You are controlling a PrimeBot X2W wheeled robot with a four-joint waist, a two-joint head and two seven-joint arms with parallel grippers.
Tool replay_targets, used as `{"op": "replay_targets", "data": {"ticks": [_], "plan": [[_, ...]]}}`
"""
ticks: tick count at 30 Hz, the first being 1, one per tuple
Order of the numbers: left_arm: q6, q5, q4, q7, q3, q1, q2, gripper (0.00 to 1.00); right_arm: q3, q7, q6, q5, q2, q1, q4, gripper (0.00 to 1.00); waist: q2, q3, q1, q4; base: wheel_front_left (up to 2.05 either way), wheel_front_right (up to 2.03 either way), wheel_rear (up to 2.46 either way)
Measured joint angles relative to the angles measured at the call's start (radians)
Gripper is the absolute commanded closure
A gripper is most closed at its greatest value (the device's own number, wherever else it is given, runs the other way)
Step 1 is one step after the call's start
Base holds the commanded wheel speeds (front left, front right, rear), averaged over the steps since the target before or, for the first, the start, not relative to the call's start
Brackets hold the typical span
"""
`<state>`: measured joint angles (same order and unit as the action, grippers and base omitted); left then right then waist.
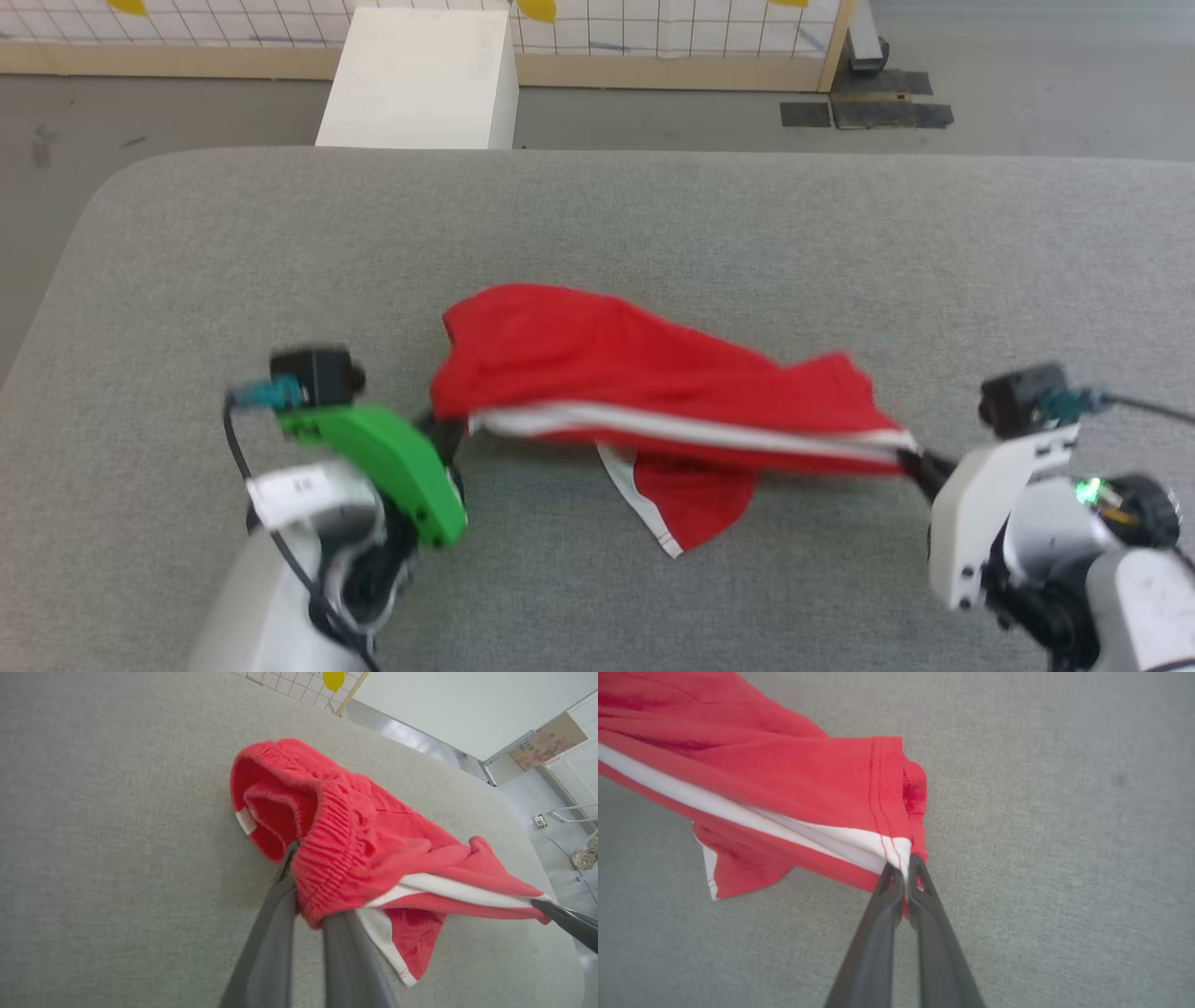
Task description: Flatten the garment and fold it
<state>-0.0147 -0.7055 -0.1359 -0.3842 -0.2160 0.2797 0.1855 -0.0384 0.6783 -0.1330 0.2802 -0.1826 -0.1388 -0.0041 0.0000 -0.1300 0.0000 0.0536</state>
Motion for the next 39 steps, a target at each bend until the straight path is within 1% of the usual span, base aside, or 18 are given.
{"op": "replay_targets", "data": {"ticks": [4, 8, 9, 10, 11, 15, 20, 24, 27, 34, 37, 38, 39], "plan": [[0.0, -0.013, -0.062, 0.009, -0.008, -0.087, -0.015, 1.0, -0.001, -0.025, 0.0, -0.012, 0.02, 0.064, 0.054, 1.0, 0.0, -0.011, 0.0, 0.006, 0.0, 0.0, 0.0], [0.001, -0.029, -0.094, 0.017, -0.013, -0.125, -0.029, 1.0, -0.007, -0.043, 0.0, -0.02, 0.04, 0.095, 0.09, 1.0, 0.0, -0.012, 0.0, 0.013, 0.0, 0.0, 0.0], [0.001, -0.031, -0.097, 0.02, -0.012, -0.127, -0.031, 0.83, -0.007, -0.045, 0.0, -0.02, 0.042, 0.098, 0.093, 0.66, 0.0, -0.011, 0.0, 0.014, 0.0, 0.0, 0.0], [0.001, -0.032, -0.098, 0.027, -0.012, -0.127, -0.033, 0.61, -0.007, -0.052, 0.0, -0.02, 0.044, 0.1, 0.096, 0.0, 0.0001, -0.01, 0.0, 0.016, 0.0, 0.0, 0.0], [0.003, -0.033, -0.098, 0.031, -0.012, -0.127, -0.033, 0.0, -0.007, -0.06, 0.0, -0.02, 0.044, 0.1, 0.096, 0.0, 0.0, -0.008, 0.0, 0.016, 0.0, 0.0, 0.0], [0.005, -0.034, -0.097, 0.057, -0.007, -0.128, -0.034, 0.0, -0.004, -0.076, 0.0, -0.02, 0.042, 0.102, 0.082, 0.0, 0.0, 0.001, 0.0, 0.014, 0.0, 0.0, 0.0], [0.007, -0.016, -0.071, 0.111, -0.007, -0.144, -0.029, 0.0, -0.008, -0.074, 0.001, -0.018, 0.034, 0.111, 0.007, 0.0, 0.0, 0.013, 0.0, 0.004, 0.0, 0.0, 0.0], [0.021, 0.024, -0.029, 0.191, -0.014, -0.159, -0.019, 0.0, -0.036, -0.02, 0.001, -0.03, 0.013, 0.119, -0.032, 0.0, 0.0, 0.006, 0.0, 0.003, 0.0, 0.0, 0.0], [0.028, 0.049, -0.012, 0.227, -0.024, -0.165, -0.017, 0.0, -0.059, 0.019, 0.001, -0.044, -0.002, 0.118, -0.032, 0.0, 0.0, -0.006, 0.0, 0.01, 0.0, 0.0, 0.0], [0.032, 0.052, -0.012, 0.237, -0.029, -0.192, -0.017, 0.0, -0.126, 0.026, 0.001, -0.061, -0.009, 0.082, 0.006, 0.0, 0.0, -0.036, 0.0, 0.039, 0.0, 0.0, 0.0], [0.032, 0.052, -0.014, 0.238, -0.029, -0.197, -0.017, 0.0, -0.14, 0.027, 0.001, -0.061, -0.009, 0.074, 0.021, 0.0, 0.0, -0.042, 0.0, 0.048, 0.0, 0.0, 0.0], [0.032, 0.051, -0.015, 0.238, -0.03, -0.197, -0.017, 0.0, -0.142, 0.032, 0.001, -0.061, -0.01, 0.074, 0.028, 0.56, 0.0, -0.042, 0.0, 0.051, 0.0, 0.0, 0.0], [0.032, 0.05, -0.016, 0.238, -0.03, -0.197, -0.017, 0.0, -0.143, 0.032, 0.001, -0.061, -0.01, 0.074, 0.03, 0.79, 0.0, -0.043, 0.0, 0.054, 0.0, 0.0, 0.0]]}}
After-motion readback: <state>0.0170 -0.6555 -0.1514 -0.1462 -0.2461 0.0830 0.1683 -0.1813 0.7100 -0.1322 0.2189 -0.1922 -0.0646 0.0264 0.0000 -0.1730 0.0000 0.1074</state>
